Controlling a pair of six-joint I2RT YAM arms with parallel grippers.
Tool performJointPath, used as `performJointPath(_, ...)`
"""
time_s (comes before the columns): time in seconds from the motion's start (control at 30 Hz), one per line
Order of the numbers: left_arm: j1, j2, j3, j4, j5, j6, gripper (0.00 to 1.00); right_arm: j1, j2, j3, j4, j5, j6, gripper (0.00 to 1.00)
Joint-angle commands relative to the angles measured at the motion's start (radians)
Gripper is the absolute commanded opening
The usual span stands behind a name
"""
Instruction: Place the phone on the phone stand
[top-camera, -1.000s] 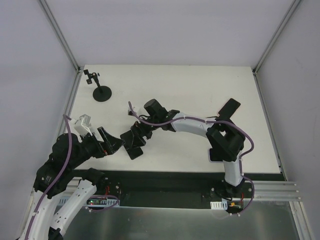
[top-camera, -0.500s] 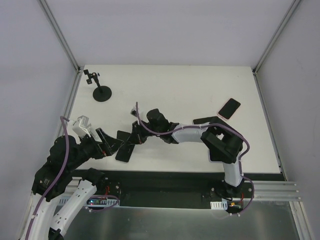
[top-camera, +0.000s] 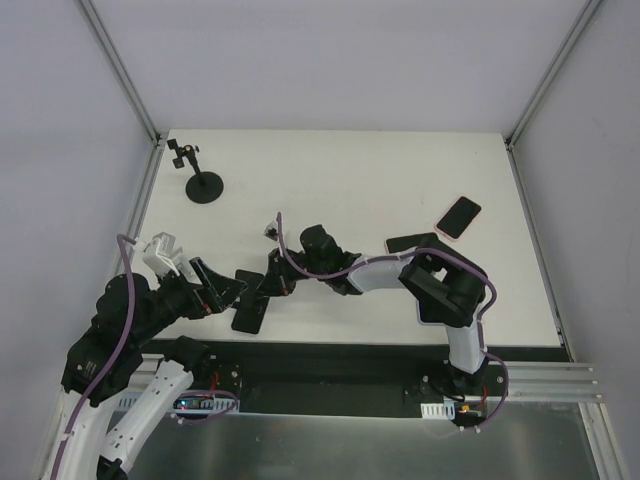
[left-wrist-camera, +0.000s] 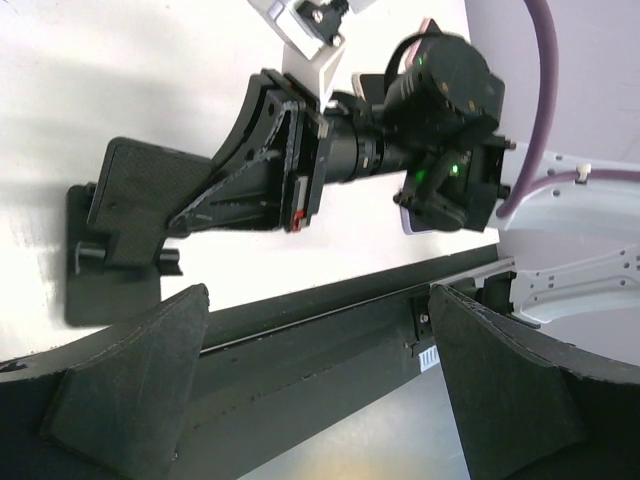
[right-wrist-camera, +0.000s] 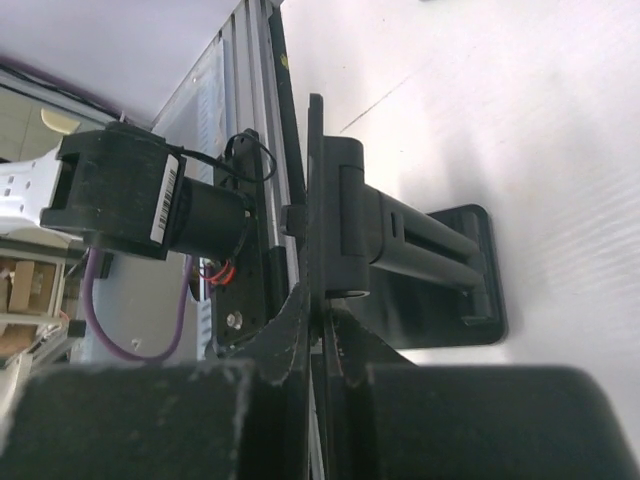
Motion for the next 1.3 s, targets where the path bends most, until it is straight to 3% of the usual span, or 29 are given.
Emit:
performJointPath(0.0,0.003,-0.014,0.005,0.01,0.008,0.007,0.9,-0.048,-0.013,0.099,-0.197,-0.168,-0.197,0.01)
performJointPath(0.03,0.003,-0.009,0.005,0.01,0.008,0.007,0.9,-0.048,-0.013,0.13,-0.287,-0.164,-0.23,0.01)
performJointPath(0.43,0.003,0.018,0.011,0.022,0.011,0.017,0.91,-0.025,-0.038,0.127,-0.429,-0.15,-0.423,0.03)
performJointPath(0.47,0.003,0.02,0.012,0.029,0.014,0.02,0.91,-0.026,-0.041,0.133,-0.452,-0.136,-0.437,0.14)
performJointPath(0.5,0.003,0.023,0.012,0.03,0.015,0.022,0.91,-0.026,-0.056,0.138,-0.475,-0.112,-0.445,0.33)
performJointPath(0.53,0.003,0.024,0.014,0.029,0.015,0.024,0.91,-0.026,-0.07,0.131,-0.504,-0.068,-0.445,0.65)
performJointPath(0.63,0.003,0.02,0.017,0.03,0.012,0.027,0.91,-0.025,-0.169,0.073,-0.532,0.05,-0.429,0.99)
performJointPath(0.8,0.003,0.009,0.005,0.033,0.008,0.03,0.92,-0.081,-0.373,-0.046,-0.543,0.203,-0.356,0.96)
performJointPath(0.87,0.005,0.014,0.003,0.038,0.011,0.039,0.92,-0.109,-0.426,-0.1,-0.578,0.438,-0.264,0.96)
performJointPath(0.9,0.003,0.018,0.006,0.036,0.014,0.042,0.93,-0.145,-0.461,-0.1,-0.639,0.567,-0.098,0.96)
performJointPath(0.93,0.003,0.02,0.008,0.036,0.015,0.044,0.92,-0.169,-0.472,-0.088,-0.897,0.885,0.036,0.96)
performJointPath(0.97,0.003,0.02,0.009,0.038,0.015,0.047,0.92,-0.195,-0.472,-0.038,-1.055,0.986,0.18,0.96)
performJointPath(1.03,0.005,0.017,0.012,0.036,0.019,0.05,0.92,-0.29,-0.463,-0.005,-1.337,1.014,0.477,0.96)
performJointPath(1.07,0.003,0.018,0.011,0.036,0.017,0.05,0.93,-0.313,-0.461,0.002,-1.389,1.002,0.539,0.96)
performJointPath(1.17,0.003,0.008,0.005,0.036,0.019,0.047,0.93,-0.373,-0.518,-0.059,-1.445,0.971,0.692,0.96)
performJointPath(1.27,0.003,0.001,0.0,0.036,0.028,0.051,0.93,-0.423,-0.652,-0.2,-1.422,1.062,0.781,0.96)
